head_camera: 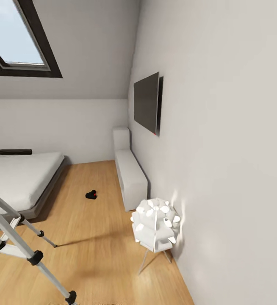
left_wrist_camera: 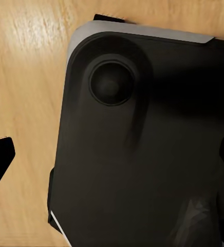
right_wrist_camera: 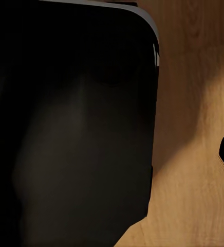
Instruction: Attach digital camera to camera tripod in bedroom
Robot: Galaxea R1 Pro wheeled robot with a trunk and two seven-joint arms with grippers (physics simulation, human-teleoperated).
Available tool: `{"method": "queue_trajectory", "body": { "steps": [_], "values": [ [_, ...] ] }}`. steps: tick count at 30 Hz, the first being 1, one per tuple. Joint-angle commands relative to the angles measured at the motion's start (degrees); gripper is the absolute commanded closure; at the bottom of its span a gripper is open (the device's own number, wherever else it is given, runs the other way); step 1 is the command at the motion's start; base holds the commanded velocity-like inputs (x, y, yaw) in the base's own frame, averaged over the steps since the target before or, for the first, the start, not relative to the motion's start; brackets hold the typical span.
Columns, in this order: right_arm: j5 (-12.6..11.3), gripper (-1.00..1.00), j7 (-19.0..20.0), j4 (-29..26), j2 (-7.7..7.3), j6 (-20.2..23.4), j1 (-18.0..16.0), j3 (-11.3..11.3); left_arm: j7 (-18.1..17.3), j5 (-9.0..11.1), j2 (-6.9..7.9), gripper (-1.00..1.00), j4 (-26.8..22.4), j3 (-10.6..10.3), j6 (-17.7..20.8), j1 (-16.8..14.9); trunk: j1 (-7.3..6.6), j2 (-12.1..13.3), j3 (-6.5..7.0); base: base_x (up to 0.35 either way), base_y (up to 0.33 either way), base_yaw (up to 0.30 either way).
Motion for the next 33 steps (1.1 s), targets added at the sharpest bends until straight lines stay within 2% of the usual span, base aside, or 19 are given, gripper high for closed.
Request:
{"method": "queue_trajectory", "body": {
  "steps": [1,33],
  "values": [
    [0.04,-1.0,-0.02,0.04,-0.01,-0.19,-0.03,0.03,-0.02,0.38,0.0,-1.0,-0.1,-0.02,-0.03,0.03,0.0,-0.02,-0.04,0.0,0.0,0.278],
    [0.08,-1.0,0.04,0.04,-0.01,-0.14,-0.02,0.11,-0.02,0.57,-0.55,-1.0,-0.09,0.21,-0.03,0.03,0.0,-0.02,-0.04,0.0,0.0,0.279]
  ]
}}
